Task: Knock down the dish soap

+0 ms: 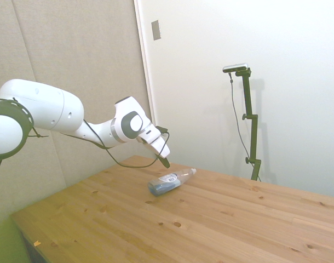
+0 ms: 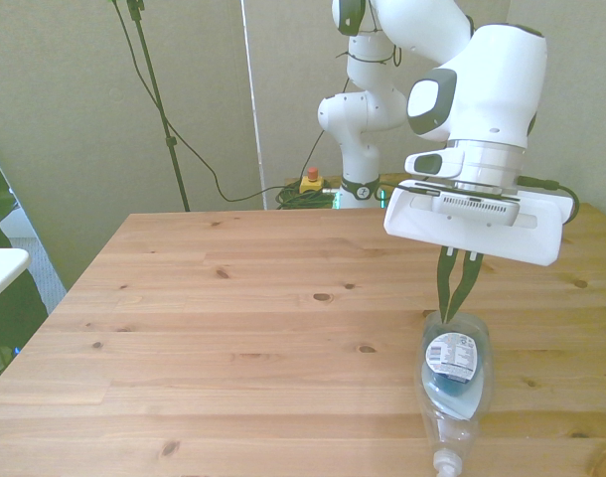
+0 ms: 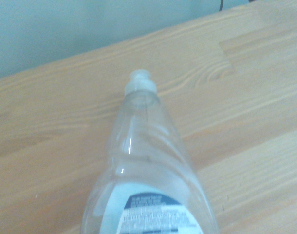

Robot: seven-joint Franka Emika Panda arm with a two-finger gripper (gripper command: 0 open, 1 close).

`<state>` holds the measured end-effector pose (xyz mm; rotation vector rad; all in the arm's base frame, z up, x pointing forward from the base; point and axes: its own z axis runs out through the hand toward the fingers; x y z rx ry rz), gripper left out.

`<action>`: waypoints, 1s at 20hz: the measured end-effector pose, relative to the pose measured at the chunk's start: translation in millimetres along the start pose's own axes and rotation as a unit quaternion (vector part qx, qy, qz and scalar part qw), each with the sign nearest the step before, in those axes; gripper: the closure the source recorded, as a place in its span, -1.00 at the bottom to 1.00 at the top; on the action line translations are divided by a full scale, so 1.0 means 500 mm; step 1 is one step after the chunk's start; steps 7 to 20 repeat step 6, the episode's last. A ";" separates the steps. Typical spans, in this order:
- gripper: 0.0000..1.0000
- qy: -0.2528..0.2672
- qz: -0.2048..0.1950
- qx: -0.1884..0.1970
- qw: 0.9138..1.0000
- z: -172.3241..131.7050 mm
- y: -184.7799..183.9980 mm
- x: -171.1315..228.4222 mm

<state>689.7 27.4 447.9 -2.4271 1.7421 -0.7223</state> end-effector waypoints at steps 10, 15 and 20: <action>1.00 0.023 0.021 0.000 1.000 0.041 -0.025 0.045; 1.00 0.023 0.021 0.000 1.000 0.041 -0.025 0.045; 1.00 0.023 0.021 0.000 1.000 0.041 -0.025 0.045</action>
